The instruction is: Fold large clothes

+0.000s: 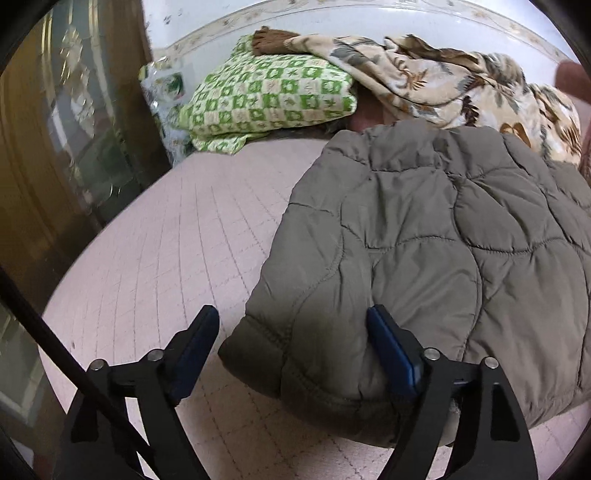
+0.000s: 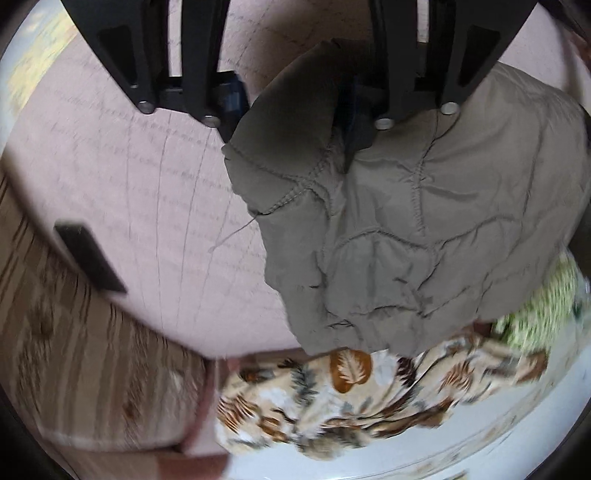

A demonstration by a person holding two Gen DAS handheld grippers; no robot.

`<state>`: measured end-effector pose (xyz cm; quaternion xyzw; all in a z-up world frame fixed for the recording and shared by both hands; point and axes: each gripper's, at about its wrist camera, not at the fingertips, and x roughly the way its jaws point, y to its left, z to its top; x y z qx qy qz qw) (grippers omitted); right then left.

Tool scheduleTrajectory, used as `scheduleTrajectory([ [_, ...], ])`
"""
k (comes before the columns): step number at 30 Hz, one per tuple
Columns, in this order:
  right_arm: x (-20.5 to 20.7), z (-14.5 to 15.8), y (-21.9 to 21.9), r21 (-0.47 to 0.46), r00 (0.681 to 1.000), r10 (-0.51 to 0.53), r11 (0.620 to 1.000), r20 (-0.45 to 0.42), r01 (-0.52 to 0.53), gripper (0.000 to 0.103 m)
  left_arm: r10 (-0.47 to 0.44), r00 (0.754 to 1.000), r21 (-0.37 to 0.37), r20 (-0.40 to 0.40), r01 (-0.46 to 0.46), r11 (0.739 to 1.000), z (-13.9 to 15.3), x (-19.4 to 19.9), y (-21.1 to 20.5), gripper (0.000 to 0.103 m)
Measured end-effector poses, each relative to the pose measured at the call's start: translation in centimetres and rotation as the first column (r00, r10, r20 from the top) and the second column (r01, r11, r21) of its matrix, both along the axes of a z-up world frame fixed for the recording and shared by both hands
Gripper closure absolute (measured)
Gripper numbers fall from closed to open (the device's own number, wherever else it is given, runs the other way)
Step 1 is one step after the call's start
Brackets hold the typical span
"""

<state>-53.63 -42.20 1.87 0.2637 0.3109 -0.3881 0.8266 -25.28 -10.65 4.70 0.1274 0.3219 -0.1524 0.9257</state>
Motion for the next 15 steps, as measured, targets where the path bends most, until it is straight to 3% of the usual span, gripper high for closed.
scheduleTrajectory([
  [2, -1.9, 0.0, -0.6, 0.077, 0.997, -0.043, 0.996, 0.063, 0.039, 0.031, 0.001, 0.999, -0.041, -0.041, -0.003, 0.999, 0.0, 0.1, 0.8, 0.019],
  [5, -4.4, 0.8, -0.2, 0.104, 0.99, -0.067, 0.993, 0.128, 0.054, 0.031, 0.013, 0.995, -0.13, -0.097, -0.026, 0.991, 0.4, 0.2, 2.8, 0.018],
  [9, -6.7, 2.2, 1.8, 0.043, 0.985, -0.08, 0.996, 0.154, 0.074, 0.031, 0.034, 0.986, -0.229, -0.165, -0.072, 0.971, 0.6, -0.1, 5.6, 0.016],
  [12, -7.7, 2.8, 2.8, 0.019, 0.979, -0.083, 0.997, 0.187, 0.081, 0.031, 0.039, 0.984, -0.267, -0.176, -0.086, 0.96, 0.9, -0.8, 6.8, 0.016],
  [15, -8.3, 3.5, 4.0, -0.011, 0.973, -0.058, 0.998, 0.223, 0.062, 0.031, 0.046, 0.99, -0.313, -0.136, -0.087, 0.946, 2.1, -1.9, 8.5, 0.016],
])
